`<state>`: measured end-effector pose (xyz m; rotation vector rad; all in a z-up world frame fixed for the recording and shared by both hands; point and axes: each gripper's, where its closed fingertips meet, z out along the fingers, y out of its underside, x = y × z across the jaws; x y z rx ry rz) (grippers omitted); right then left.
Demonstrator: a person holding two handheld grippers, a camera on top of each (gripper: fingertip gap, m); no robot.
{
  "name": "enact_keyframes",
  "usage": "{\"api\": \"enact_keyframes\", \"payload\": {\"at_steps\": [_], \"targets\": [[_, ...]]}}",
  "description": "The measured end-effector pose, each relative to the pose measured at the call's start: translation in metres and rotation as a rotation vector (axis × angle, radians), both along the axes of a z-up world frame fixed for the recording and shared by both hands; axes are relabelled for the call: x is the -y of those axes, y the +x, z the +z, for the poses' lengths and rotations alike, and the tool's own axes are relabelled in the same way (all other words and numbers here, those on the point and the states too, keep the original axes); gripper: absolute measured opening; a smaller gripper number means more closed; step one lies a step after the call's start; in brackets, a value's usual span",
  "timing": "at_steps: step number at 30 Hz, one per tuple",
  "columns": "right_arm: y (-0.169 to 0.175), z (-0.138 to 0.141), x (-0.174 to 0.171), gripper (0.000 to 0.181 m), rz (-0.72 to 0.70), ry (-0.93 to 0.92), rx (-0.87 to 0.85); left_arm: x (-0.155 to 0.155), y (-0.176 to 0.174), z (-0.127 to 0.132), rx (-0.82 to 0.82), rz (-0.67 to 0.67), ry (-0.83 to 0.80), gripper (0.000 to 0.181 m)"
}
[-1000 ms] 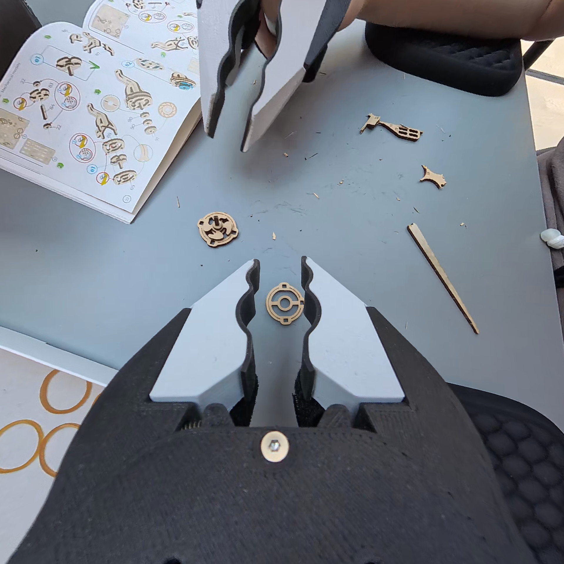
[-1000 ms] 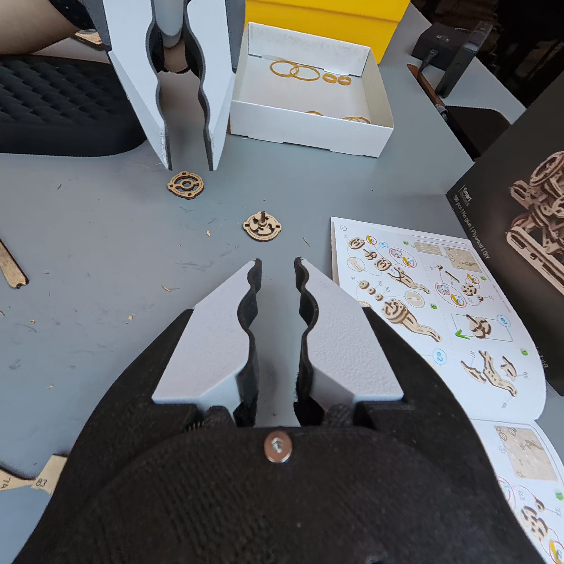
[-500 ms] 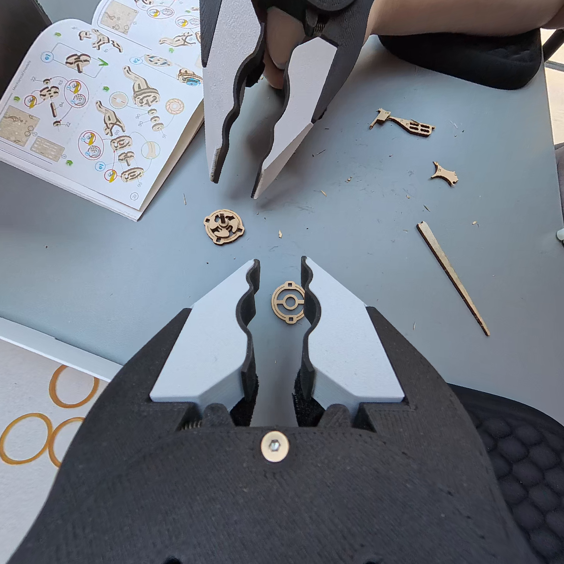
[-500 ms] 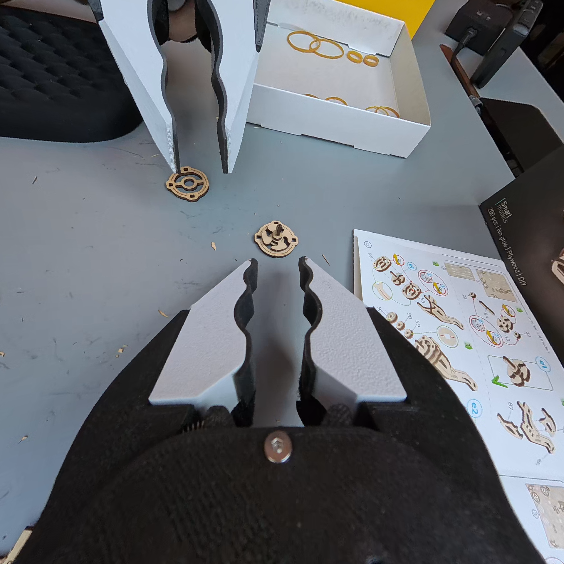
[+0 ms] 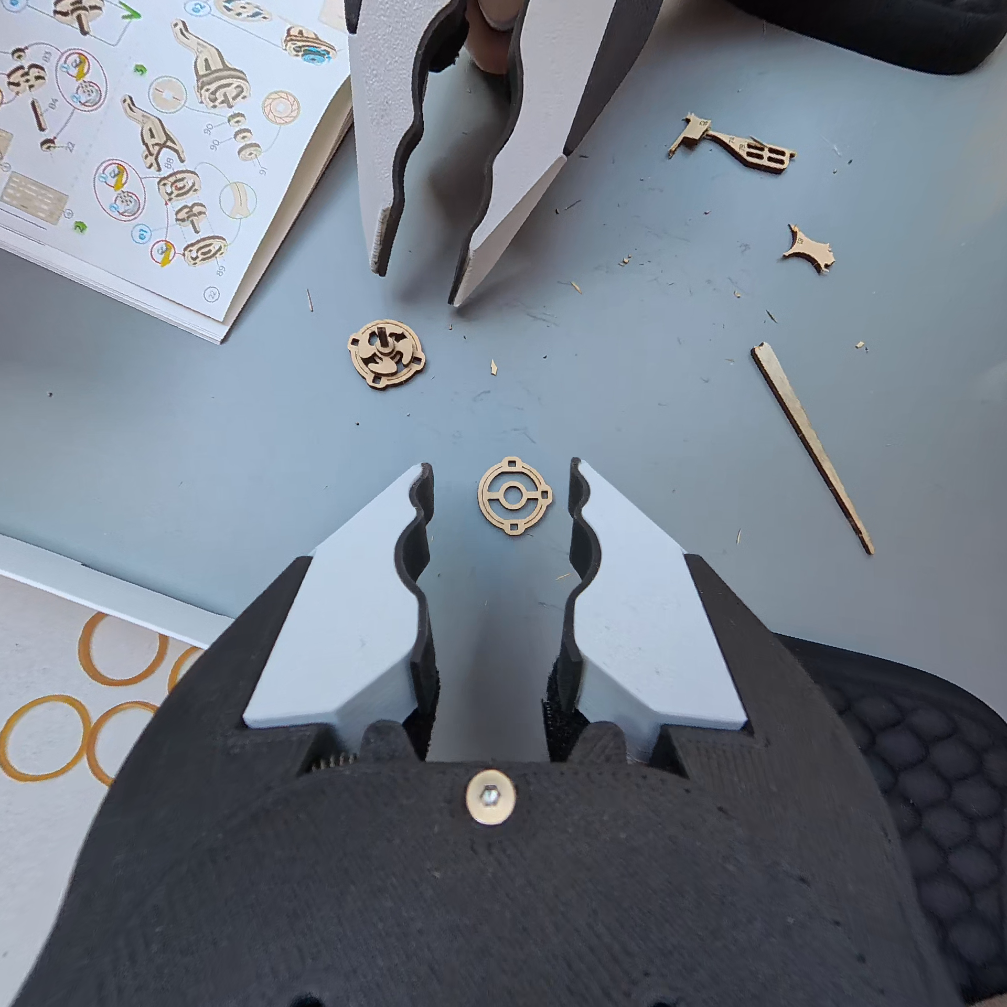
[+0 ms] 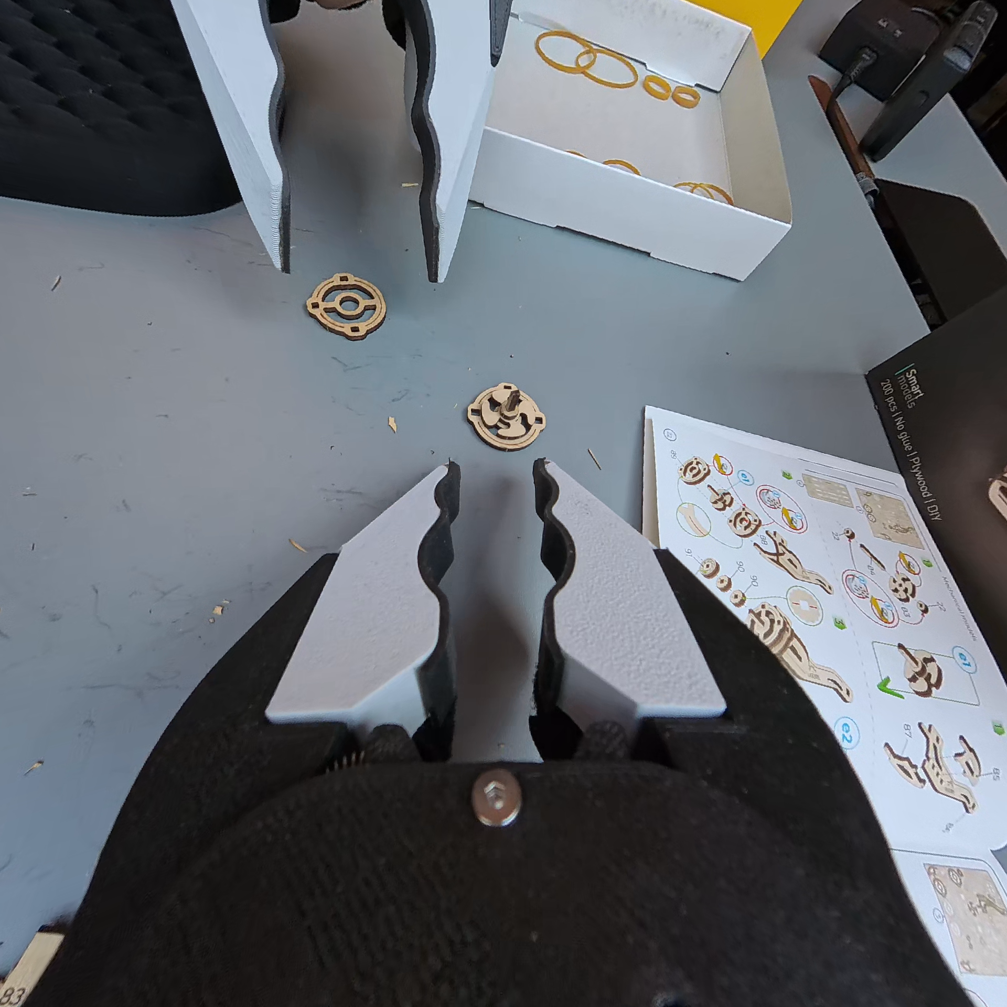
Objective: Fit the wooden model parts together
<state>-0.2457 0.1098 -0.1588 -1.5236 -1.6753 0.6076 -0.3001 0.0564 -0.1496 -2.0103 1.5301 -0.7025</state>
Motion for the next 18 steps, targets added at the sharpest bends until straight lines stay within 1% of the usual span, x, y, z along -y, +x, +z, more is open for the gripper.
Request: {"api": "enact_keyframes", "payload": {"at_steps": [5,18], "targets": [[0.006,0.002,-0.006,0.027,-0.024,-0.019,-0.012,0.003,-0.003,-0.01,-0.052,-0.012,-0.012,0.056],[0.013,0.004,-0.012,0.027,-0.05,-0.045,-0.026,0.004,-0.006,-0.019,-0.114,-0.036,0.024,0.054]]}}
